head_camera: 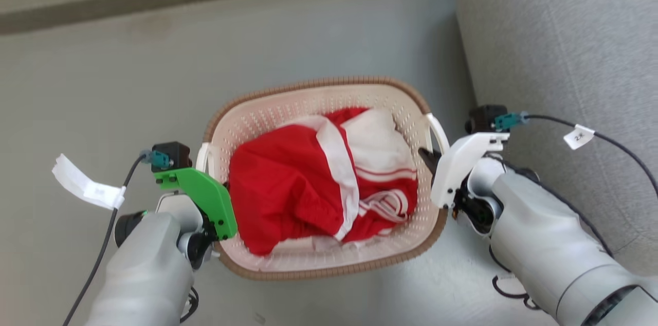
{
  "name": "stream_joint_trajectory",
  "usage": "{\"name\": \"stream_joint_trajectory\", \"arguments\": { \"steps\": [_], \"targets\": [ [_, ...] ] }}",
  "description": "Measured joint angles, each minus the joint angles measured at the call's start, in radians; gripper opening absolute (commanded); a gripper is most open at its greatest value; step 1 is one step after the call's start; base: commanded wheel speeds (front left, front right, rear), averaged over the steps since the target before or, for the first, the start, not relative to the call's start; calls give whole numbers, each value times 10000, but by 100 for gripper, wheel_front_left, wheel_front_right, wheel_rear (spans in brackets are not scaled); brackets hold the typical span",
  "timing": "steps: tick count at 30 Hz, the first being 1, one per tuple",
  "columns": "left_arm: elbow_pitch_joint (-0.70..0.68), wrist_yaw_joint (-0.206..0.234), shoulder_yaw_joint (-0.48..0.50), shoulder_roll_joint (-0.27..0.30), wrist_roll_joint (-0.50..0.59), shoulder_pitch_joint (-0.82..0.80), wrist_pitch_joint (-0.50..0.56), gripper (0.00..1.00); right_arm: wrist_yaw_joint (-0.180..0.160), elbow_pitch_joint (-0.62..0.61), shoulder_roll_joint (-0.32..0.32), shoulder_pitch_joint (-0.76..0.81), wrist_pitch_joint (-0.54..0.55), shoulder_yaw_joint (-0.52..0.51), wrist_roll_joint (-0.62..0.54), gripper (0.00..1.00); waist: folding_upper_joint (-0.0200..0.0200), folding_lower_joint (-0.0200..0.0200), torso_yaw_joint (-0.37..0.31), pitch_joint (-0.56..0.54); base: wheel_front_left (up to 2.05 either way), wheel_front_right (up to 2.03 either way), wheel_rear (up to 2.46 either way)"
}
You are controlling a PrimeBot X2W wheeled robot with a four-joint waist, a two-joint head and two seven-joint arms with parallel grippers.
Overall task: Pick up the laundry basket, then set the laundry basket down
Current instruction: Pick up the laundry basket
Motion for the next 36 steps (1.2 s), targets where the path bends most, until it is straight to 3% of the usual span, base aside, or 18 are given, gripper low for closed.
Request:
{"name": "stream_joint_trajectory", "arguments": {
  "steps": [21,36],
  "targets": [
    [82,6,-702,17,-853,1409,953,0,-73,33,8,1523,984,464,748,0,0,0,-141,-2514,0,0,0],
    [-104,153,-1003,54,-1110,1409,1375,0,-75,54,-33,1527,1356,631,1022,0,0,0,-168,-2899,0,0,0]
  ]
}}
